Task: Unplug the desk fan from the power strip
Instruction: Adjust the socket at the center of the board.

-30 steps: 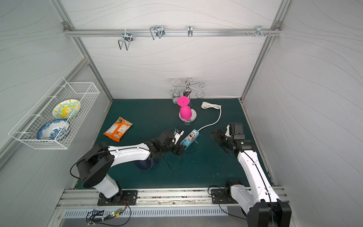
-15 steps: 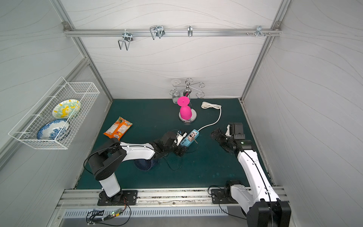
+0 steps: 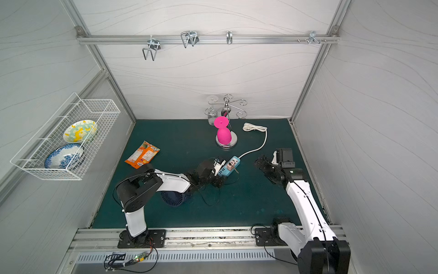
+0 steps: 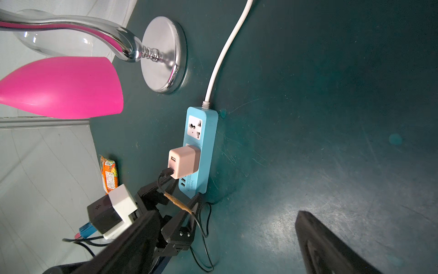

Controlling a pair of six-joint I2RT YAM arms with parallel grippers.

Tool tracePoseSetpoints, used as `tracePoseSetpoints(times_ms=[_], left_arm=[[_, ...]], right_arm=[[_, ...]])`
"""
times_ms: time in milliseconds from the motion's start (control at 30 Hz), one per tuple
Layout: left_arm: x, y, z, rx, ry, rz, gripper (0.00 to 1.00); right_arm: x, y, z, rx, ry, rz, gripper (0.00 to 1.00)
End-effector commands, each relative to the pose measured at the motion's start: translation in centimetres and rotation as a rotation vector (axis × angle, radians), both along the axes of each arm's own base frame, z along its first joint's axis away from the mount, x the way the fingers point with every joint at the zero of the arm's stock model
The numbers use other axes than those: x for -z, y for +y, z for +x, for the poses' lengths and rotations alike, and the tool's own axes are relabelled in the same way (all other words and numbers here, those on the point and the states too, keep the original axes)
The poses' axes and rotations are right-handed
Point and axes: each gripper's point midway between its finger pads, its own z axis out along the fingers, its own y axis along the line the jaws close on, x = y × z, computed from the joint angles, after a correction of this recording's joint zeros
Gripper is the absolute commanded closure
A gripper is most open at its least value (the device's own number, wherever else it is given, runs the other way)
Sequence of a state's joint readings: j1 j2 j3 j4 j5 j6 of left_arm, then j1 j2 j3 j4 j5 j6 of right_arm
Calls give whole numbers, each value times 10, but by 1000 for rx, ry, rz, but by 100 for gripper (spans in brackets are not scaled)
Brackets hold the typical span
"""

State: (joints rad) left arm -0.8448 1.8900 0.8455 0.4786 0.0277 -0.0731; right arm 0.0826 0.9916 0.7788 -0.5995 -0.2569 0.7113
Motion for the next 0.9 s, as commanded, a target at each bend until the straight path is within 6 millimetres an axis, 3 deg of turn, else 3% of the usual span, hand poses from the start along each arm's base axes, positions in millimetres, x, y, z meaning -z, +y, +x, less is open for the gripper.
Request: tracePoseSetpoints(times_ms=[0,600,867], left_arm=[[-3,-4,9,-2,-66,-40,23],[16,4,7,-35,-53,-37,32],[18,4,5,-38,-96,-26,33]], right_arm=[[-5,0,2,0,-10,7,6],[-9,1,7,-8,-5,1,6],[-12,9,12,-43,35,-52,11]])
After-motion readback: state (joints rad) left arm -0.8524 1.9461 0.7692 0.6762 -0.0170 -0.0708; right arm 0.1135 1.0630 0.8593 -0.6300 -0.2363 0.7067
